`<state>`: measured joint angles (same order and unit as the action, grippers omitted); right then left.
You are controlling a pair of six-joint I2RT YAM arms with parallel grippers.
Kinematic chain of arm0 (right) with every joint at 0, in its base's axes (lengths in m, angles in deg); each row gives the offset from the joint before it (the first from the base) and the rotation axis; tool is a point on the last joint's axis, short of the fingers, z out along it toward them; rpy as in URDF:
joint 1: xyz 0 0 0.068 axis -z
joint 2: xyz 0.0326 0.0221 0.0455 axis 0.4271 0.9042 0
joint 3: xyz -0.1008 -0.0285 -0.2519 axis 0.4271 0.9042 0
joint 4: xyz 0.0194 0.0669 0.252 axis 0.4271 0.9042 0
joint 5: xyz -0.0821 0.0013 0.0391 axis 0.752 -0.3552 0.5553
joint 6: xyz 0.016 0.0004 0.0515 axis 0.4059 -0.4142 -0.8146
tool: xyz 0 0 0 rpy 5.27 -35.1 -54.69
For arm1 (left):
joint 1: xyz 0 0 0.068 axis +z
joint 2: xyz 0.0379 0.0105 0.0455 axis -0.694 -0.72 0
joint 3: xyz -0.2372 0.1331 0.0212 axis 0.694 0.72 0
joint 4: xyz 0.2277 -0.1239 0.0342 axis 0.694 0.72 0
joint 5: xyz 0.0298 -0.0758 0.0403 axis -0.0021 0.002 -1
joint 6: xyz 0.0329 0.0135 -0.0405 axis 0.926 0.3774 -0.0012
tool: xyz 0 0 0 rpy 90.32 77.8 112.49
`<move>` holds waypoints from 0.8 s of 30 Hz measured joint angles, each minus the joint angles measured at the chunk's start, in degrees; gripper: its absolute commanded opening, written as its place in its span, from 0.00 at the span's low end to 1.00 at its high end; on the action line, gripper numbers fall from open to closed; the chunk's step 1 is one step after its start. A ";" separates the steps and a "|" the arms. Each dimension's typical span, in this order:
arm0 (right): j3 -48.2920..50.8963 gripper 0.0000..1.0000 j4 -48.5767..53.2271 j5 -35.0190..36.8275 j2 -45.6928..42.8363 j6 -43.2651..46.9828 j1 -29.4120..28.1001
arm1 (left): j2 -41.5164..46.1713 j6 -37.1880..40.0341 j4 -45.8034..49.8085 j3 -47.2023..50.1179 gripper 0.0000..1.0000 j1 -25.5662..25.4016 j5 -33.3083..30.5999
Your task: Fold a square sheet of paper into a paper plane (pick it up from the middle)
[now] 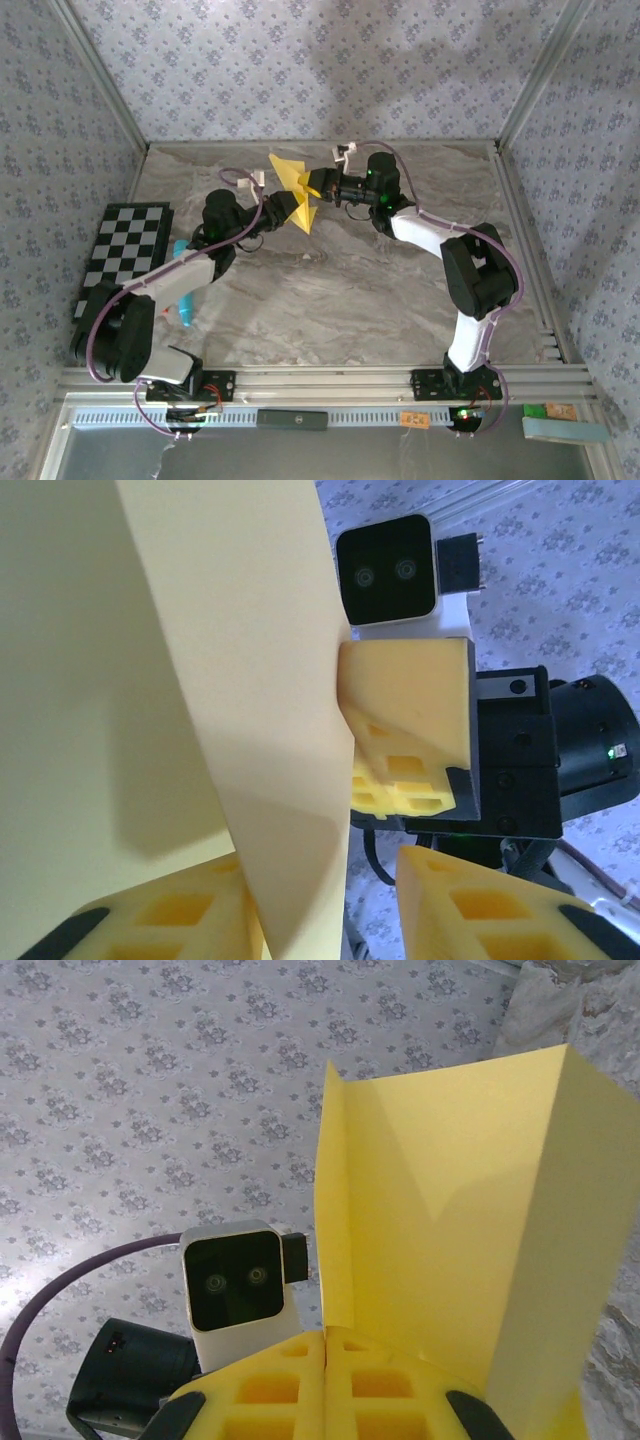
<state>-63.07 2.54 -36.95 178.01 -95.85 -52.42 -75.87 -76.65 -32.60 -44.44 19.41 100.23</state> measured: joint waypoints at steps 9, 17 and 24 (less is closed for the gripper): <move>0.09 0.02 -1.64 -0.20 0.00 -1.68 0.46 | 0.00 -0.02 -1.75 0.00 0.24 0.00 -0.04; 1.03 0.20 -2.34 -0.13 -0.35 -1.99 0.87 | 0.00 0.04 -1.66 0.00 0.13 0.00 -0.33; 6.43 0.45 6.56 3.80 -5.70 4.02 3.78 | 0.24 5.03 6.16 -0.42 0.08 0.04 -1.38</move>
<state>-56.65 9.09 -33.14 172.30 -91.83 -48.63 -75.63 -71.62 -26.44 -44.85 19.45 98.85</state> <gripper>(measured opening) 0.431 0.083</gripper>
